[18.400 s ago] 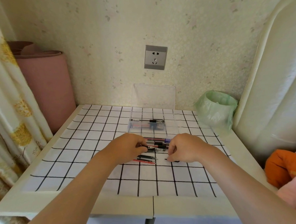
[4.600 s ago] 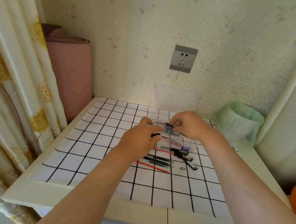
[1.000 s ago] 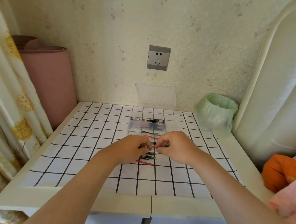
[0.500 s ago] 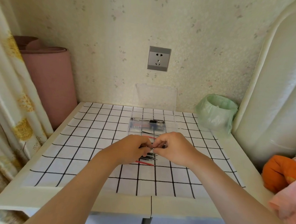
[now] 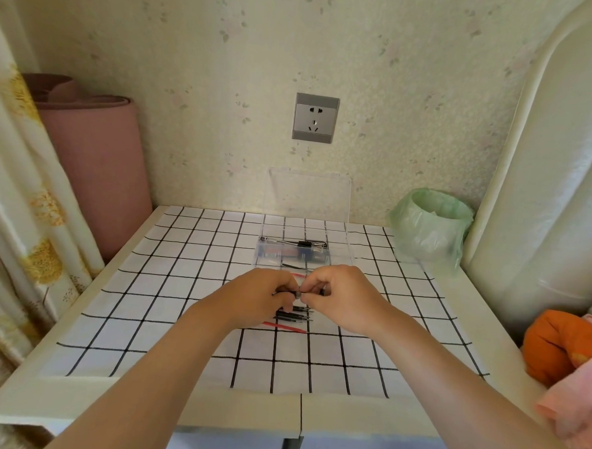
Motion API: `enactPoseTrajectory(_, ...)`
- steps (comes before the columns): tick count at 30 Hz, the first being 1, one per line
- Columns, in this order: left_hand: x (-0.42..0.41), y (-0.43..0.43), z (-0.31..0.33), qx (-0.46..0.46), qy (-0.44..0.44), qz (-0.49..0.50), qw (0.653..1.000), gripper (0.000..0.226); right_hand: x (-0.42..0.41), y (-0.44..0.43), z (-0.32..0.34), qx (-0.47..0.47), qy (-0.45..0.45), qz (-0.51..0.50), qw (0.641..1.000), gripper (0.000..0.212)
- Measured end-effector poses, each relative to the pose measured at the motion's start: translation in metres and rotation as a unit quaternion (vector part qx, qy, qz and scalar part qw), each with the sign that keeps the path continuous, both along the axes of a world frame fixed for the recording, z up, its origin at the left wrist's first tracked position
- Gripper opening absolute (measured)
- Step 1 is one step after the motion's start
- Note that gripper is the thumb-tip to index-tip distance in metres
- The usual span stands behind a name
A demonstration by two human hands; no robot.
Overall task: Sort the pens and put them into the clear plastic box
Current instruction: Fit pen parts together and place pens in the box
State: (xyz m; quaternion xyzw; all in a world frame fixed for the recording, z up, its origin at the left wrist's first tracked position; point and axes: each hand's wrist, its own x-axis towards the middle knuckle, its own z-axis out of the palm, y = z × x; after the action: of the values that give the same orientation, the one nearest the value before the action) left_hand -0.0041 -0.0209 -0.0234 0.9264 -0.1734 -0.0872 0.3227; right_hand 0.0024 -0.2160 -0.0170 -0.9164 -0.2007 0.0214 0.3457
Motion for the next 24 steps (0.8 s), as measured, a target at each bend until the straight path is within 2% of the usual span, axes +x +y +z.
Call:
enactPoseTrajectory(9, -0.0020, -0.0002, 0.0039, -0.004, -0.027, 0.016, 1.000, 0.010, -0.0005, -0.0023, 0.0014, -0.009, -0.004, -0.015, 1.000, 0.007)
enactPoseTrajectory(10, -0.0024, 0.0000, 0.0048, -0.005, -0.028, 0.013, 0.999, 0.009, -0.0001, -0.0029, 0.0016, -0.016, 0.002, -0.008, 1.000, 0.008)
enactPoseTrajectory(13, -0.0032, -0.0009, 0.0057, -0.003, -0.036, 0.005, 0.999, 0.006, 0.0004, -0.0043, 0.0019, -0.043, 0.022, 0.008, 0.999, 0.029)
enactPoseTrajectory(15, -0.0034, -0.0023, 0.0050, 0.005, -0.044, 0.000, 0.999, 0.006, 0.0001, -0.0060, 0.0020, -0.036, 0.033, 0.007, 0.999, 0.018)
enactPoseTrajectory(18, -0.0028, -0.0028, 0.0039, 0.022, -0.052, 0.000, 0.998, 0.009, -0.0007, -0.0073, 0.0025, -0.026, 0.014, -0.005, 1.000, 0.017)
enactPoseTrajectory(21, -0.0024, -0.0021, 0.0042, 0.020, -0.051, 0.000, 0.999, 0.011, -0.0004, -0.0058, 0.0051, -0.026, 0.004, -0.003, 1.000, 0.007)
enactPoseTrajectory(24, -0.0026, -0.0014, 0.0039, 0.023, -0.054, -0.003, 0.998, 0.011, 0.0000, -0.0060, 0.0044, -0.048, 0.022, 0.009, 0.999, 0.017)
